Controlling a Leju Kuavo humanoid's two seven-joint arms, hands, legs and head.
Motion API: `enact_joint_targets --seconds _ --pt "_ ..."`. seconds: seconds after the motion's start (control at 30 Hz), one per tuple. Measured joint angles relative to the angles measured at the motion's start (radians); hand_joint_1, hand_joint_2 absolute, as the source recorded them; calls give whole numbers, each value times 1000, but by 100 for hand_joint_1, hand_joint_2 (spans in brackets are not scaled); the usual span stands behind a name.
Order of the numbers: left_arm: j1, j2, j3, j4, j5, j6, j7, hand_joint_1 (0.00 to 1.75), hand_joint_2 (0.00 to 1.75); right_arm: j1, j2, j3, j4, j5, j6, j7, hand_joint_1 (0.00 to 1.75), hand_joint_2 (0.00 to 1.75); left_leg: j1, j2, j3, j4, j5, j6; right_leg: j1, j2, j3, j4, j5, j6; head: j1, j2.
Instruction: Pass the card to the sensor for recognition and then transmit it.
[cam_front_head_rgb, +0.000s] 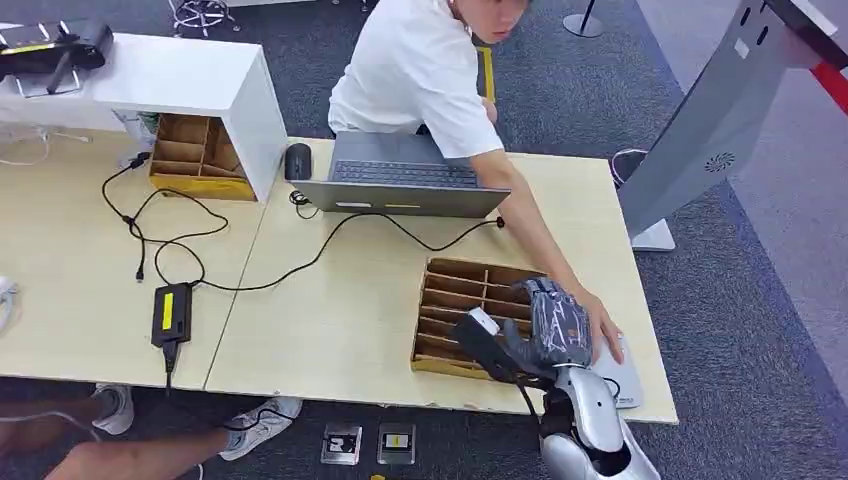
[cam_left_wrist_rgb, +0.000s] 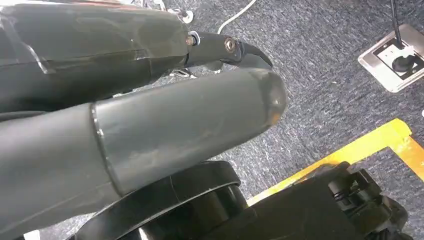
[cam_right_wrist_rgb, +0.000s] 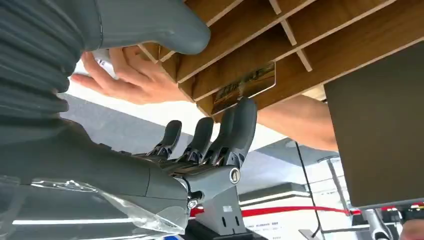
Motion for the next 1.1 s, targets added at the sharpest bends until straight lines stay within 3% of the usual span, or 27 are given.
enact_joint_targets --seconds 0.7,1.1 --pt "-4 0 0 0 -7 -2 1 0 0 -5 9 -17 0 9 7 -2 77 175 0 0 -1 0 -3 0 0 0 -1 0 -3 -1 0 0" --pt "-8 0 -2 0 -18 -12 10 0 0 -7 9 -27 10 12 6 -2 70 175 0 0 -2 0 -5 1 0 0 -1 0 -4 -1 0 0"
